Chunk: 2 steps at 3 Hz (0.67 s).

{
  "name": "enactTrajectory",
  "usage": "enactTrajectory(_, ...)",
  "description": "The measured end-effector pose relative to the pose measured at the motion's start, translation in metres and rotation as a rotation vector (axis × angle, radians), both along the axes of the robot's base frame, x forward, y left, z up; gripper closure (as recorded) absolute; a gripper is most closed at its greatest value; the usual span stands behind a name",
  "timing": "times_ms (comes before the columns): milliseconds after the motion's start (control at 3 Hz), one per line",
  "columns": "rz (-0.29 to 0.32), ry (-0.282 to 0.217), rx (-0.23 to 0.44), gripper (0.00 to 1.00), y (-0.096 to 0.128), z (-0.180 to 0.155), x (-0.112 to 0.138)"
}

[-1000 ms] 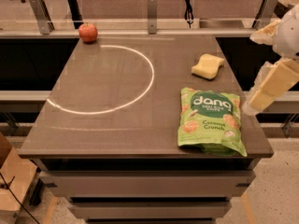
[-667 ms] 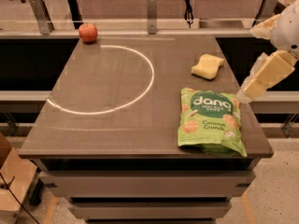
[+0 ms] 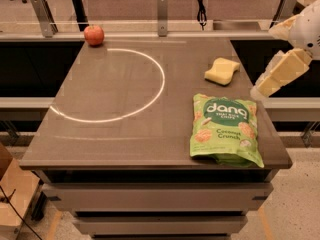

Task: Move sponge near apple

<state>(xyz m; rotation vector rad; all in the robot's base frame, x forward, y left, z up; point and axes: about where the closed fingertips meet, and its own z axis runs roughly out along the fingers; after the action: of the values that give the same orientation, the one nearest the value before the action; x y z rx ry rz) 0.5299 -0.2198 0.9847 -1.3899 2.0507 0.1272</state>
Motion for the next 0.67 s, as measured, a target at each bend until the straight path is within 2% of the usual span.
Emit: enactTrajectory(667,-0.016,-0.045,0.205,0.00,0.014,-0.016,0.042)
